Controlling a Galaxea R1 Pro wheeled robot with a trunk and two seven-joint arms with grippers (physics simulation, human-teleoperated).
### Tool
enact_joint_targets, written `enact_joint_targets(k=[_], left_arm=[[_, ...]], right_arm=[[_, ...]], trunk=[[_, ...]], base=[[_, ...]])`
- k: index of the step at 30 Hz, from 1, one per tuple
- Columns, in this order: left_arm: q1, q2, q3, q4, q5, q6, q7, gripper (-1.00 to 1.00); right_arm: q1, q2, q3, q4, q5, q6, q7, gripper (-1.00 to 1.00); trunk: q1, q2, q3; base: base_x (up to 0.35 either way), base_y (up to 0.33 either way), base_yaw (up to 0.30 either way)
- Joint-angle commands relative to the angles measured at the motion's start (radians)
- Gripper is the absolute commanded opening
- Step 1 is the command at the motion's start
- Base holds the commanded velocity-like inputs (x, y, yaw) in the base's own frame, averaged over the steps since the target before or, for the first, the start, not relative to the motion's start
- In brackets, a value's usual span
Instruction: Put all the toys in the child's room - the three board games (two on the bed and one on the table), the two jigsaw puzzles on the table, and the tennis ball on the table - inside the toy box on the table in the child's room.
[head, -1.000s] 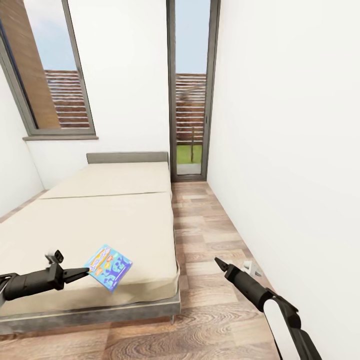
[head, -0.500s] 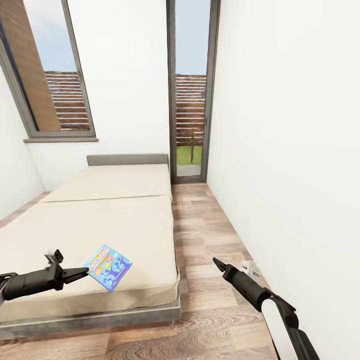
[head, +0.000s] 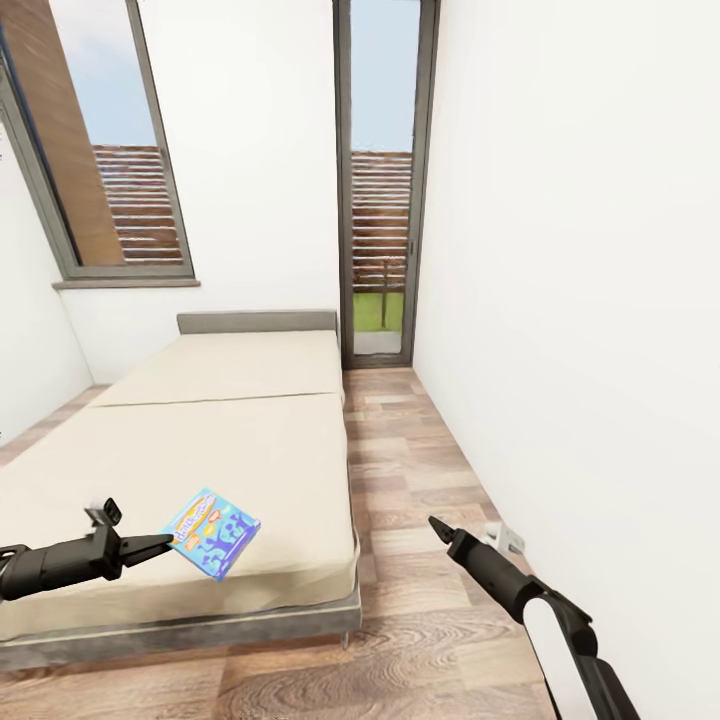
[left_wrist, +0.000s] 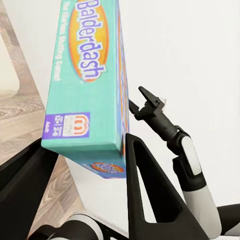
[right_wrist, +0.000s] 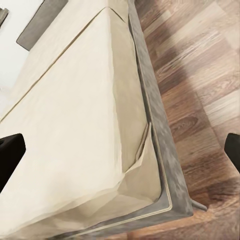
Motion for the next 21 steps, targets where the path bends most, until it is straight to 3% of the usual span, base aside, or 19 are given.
enact_joint_targets(k=[1,21], left_arm=[[0.0,0.002,-0.001,0.0,0.0,0.01,-0.004,-1.0],[0.0,0.009,0.0,0.0,0.0,0.01,-0.004,-1.0]], right_arm=[[-0.001,0.003,-0.004,0.001,-0.001,0.005,0.005,1.0],[0.0,0.004,-0.013,-0.003,-0.001,0.002,0.005,1.0]], trunk=[[-0.004,0.007,0.002],[-0.081,0.147,0.065]], base=[[-0.237,0.0,0.0],[-0.146,0.0,0.0]])
